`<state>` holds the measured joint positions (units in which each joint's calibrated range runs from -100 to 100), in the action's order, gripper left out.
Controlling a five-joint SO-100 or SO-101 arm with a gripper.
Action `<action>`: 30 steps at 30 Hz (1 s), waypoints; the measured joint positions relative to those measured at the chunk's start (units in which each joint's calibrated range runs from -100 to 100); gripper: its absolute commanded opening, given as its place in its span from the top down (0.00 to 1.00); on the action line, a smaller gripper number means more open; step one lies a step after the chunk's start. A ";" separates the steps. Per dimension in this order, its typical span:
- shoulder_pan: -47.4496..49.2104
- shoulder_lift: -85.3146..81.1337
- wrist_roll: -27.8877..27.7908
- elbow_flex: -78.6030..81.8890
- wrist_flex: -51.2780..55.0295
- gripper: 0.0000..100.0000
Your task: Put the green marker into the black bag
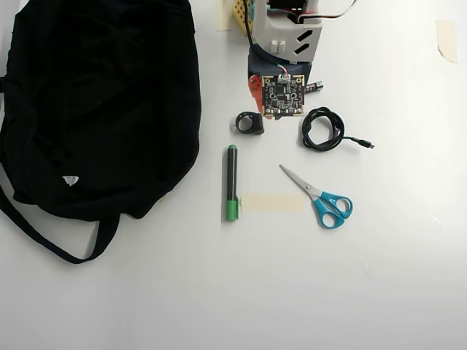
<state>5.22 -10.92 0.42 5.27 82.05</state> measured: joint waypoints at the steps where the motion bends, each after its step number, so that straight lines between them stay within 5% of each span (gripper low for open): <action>1: 0.15 0.00 -0.10 -0.08 0.26 0.98; 27: 1.76 0.00 -0.24 -1.10 4.64 0.97; 30: 1.69 0.00 -0.24 -1.10 4.64 0.91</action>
<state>6.91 -10.92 0.17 4.17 86.69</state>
